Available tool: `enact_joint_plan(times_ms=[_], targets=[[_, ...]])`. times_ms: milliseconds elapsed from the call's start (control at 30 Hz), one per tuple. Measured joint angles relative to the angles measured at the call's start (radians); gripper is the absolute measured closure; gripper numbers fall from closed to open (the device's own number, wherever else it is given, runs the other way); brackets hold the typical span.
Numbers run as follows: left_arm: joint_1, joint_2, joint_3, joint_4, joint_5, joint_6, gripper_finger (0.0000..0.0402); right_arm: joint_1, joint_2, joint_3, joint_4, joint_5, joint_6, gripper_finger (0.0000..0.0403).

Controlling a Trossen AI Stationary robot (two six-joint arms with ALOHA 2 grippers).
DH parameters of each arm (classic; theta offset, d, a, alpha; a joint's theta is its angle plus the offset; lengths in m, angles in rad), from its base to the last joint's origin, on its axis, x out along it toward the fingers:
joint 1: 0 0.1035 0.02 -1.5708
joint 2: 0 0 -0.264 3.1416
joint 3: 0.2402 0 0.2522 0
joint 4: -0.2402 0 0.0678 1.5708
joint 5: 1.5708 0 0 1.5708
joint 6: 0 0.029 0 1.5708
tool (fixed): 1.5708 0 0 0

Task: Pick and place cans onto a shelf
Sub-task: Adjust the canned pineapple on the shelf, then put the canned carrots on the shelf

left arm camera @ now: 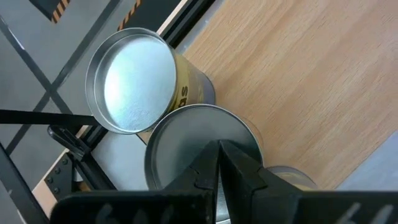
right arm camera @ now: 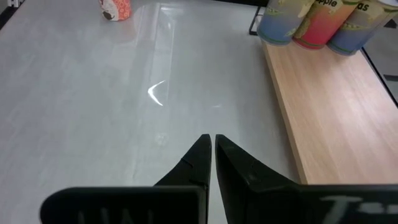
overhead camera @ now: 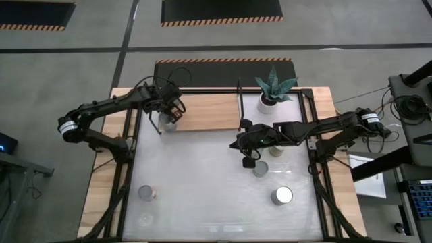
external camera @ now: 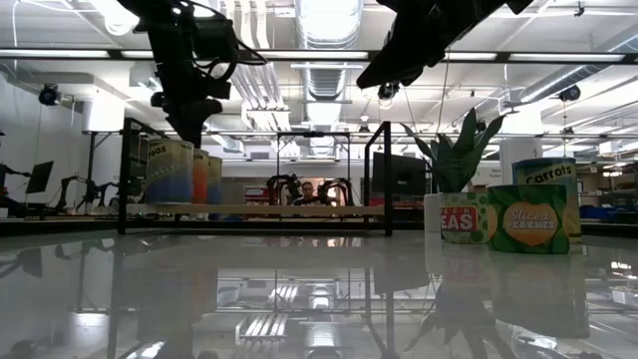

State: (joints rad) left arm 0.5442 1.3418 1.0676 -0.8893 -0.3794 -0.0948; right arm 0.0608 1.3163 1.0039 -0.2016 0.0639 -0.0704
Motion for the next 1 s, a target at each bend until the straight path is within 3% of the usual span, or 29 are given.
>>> enact_joint_plan(times_ms=[300,533,800,1000], targets=[[0.000,-0.001,0.003,0.000,0.000,0.005,0.0402,0.000,0.000,0.000,0.000,0.002,0.000,0.0390],[-0.024,-0.018,0.072,-0.005,-0.002,0.012,0.0402,0.000,0.000,-0.003,-0.002,0.017,0.023,0.0390],[-0.266,-0.170,0.061,0.149,0.058,0.067,0.0402,0.043,0.000,-0.024,-0.090,0.016,0.208,0.0390],[-0.495,-0.261,0.003,0.371,0.054,0.091,0.0402,0.089,0.004,0.038,-0.325,0.013,0.459,0.0390]])
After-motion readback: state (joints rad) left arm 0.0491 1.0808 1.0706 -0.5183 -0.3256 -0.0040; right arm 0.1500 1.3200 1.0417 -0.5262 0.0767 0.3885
